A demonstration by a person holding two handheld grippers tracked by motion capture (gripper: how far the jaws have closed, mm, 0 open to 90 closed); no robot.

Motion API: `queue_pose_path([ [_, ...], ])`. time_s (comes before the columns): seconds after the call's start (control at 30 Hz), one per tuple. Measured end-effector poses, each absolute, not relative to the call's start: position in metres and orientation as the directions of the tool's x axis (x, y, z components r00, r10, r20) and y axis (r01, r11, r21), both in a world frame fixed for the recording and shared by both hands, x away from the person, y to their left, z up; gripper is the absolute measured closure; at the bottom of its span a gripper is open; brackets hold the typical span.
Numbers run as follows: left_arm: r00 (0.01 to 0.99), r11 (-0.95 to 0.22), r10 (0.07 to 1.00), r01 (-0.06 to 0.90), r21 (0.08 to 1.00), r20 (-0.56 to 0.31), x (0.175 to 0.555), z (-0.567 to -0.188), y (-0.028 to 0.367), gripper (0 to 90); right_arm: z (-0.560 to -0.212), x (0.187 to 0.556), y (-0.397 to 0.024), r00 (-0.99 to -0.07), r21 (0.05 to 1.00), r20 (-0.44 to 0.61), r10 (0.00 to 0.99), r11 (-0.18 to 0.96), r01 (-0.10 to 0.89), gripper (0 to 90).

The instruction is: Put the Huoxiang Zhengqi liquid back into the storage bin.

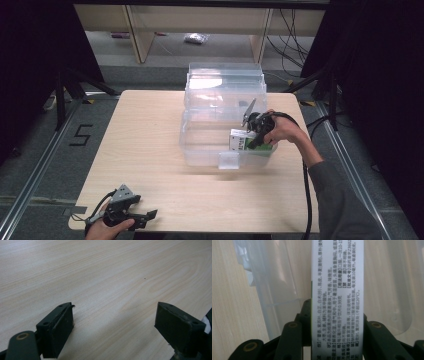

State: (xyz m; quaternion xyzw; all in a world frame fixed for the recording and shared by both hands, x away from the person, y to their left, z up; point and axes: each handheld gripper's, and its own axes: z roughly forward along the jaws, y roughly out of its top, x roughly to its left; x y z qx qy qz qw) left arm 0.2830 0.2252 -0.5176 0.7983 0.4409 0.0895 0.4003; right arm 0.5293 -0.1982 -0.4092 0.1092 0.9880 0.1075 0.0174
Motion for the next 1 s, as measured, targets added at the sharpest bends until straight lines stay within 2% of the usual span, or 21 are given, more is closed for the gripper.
queue_pose_path([
  [0.37, 0.598, -0.296, 0.774, 0.632, 0.716, -0.208, 0.283, -0.517, 0.226, 14.8, -0.413, 0.530, -0.197, -0.976, 0.197, -0.021, 0.219, 0.957, 0.211, 64.1],
  [0.43, 0.596, -0.292, 0.775, 0.633, 0.717, -0.210, 0.283, -0.517, 0.225, 14.8, -0.413, 0.529, -0.196, -0.968, 0.197, -0.008, 0.253, 0.949, 0.246, 63.9],
  [0.5, 0.598, -0.296, 0.775, 0.632, 0.717, -0.207, 0.283, -0.517, 0.225, 14.8, -0.414, 0.532, -0.197, -0.976, 0.189, -0.015, 0.219, 0.959, 0.212, 63.6],
  [0.57, 0.597, -0.295, 0.774, 0.632, 0.716, -0.209, 0.283, -0.517, 0.226, 14.8, -0.412, 0.529, -0.196, -0.963, 0.157, -0.019, 0.270, 0.952, 0.263, 63.2],
  [0.87, 0.594, -0.291, 0.777, 0.633, 0.718, -0.209, 0.283, -0.518, 0.225, 14.8, -0.399, 0.525, -0.202, -0.954, 0.212, -0.016, 0.299, 0.933, 0.289, 60.8],
  [1.0, 0.595, -0.292, 0.776, 0.632, 0.718, -0.208, 0.283, -0.518, 0.225, 14.8, -0.391, 0.525, -0.206, -0.958, 0.273, -0.014, 0.287, 0.922, 0.273, 56.7],
])
